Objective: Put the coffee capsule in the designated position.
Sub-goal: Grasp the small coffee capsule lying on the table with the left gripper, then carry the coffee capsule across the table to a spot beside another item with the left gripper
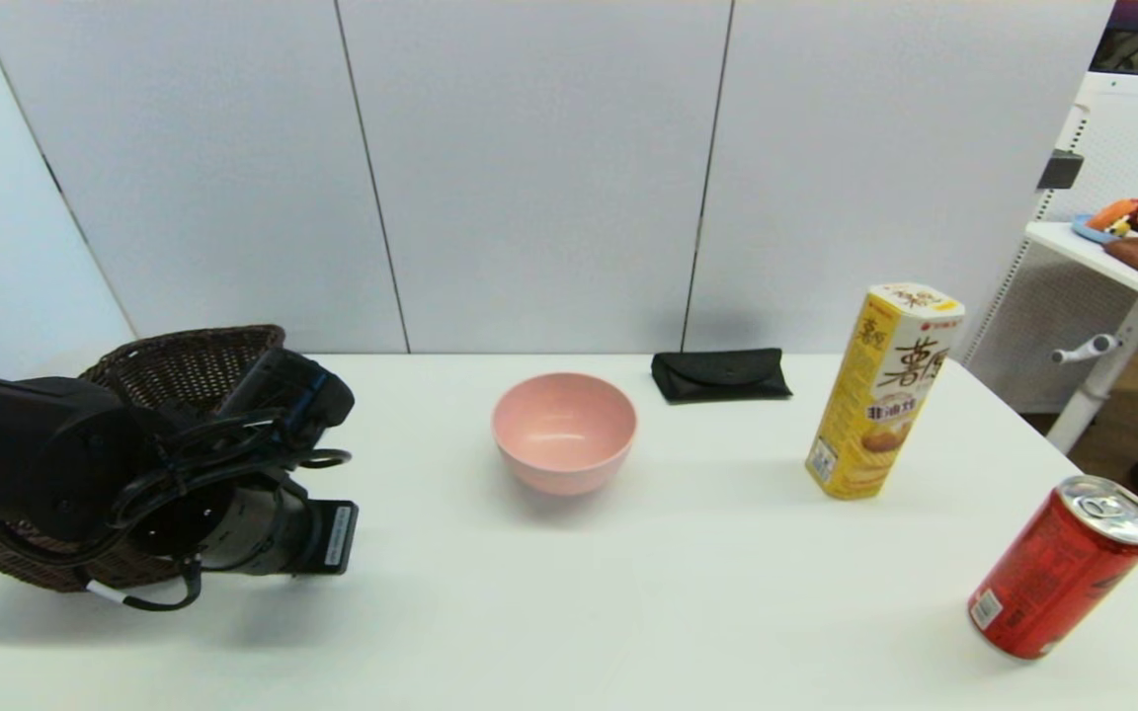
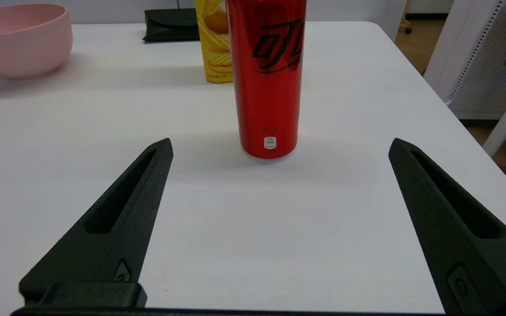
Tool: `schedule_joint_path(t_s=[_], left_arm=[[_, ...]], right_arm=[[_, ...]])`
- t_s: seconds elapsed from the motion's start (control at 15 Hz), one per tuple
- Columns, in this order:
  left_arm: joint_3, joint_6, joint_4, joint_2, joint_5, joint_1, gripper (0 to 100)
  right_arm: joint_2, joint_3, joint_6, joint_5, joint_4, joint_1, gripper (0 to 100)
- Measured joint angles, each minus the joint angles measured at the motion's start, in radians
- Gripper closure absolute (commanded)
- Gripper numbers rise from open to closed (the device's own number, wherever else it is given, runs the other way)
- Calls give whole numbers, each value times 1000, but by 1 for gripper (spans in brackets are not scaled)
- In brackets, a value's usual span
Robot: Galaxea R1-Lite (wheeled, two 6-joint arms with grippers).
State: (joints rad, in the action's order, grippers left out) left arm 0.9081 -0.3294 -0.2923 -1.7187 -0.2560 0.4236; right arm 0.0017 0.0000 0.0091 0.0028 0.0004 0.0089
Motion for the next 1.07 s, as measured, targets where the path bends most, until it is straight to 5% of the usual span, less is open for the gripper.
schedule_joint_path(t_s=[0.73, 1.07], left_arm=[[43, 5, 0, 18, 1, 2, 100], [186, 4, 1, 39, 0, 137, 100]], right_arm=[[0, 0, 0, 0, 0, 0, 0], [0, 0, 0, 0, 0, 0, 0]])
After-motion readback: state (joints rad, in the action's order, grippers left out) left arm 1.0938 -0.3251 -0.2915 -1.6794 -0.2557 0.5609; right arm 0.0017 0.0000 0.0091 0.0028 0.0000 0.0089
